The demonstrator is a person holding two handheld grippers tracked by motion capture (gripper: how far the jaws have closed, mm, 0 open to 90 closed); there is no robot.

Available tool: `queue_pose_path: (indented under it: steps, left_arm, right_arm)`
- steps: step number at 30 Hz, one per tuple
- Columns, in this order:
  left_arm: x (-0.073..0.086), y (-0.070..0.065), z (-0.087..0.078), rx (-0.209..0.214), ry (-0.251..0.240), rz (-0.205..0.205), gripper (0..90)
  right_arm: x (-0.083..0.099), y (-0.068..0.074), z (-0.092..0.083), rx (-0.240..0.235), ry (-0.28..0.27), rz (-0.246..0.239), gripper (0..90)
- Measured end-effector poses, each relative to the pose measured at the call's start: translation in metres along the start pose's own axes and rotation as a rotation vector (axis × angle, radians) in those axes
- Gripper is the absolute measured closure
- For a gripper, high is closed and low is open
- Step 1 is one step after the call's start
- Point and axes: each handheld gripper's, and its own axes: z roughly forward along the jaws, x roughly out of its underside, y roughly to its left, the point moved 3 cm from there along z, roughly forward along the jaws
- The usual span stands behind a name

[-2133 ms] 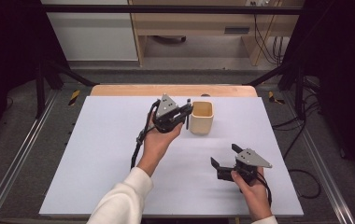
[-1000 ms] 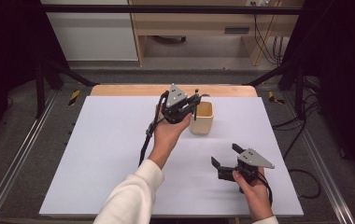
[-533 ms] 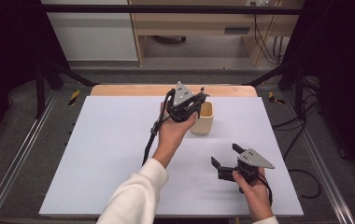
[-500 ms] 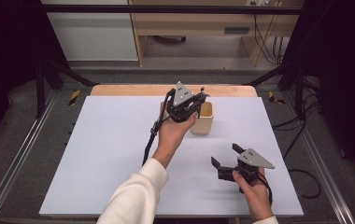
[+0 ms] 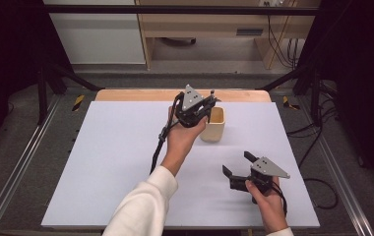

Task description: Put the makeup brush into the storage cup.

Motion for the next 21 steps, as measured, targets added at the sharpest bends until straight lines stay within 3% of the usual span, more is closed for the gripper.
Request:
queue_pose_path:
  steps: [11, 13, 21]
  left_arm:
    - [0.0009, -0.0003, 0.004, 0.005, 0.003, 0.013, 83.1]
    - [-0.0004, 0.0007, 0.0044, 0.002, -0.001, 0.0, 83.1]
    - [-0.0053, -0.0015, 0.0113, -0.003, -0.019, 0.028, 83.1]
  right_arm:
    - [-0.0001, 0.0005, 0.0007, 0.001, 0.001, -0.002, 5.2]
    - [0.0004, 0.0011, 0.0011, -0.001, 0.006, 0.001, 5.2]
    - [0.0008, 0.0011, 0.0024, -0.001, 0.008, -0.005, 5.3]
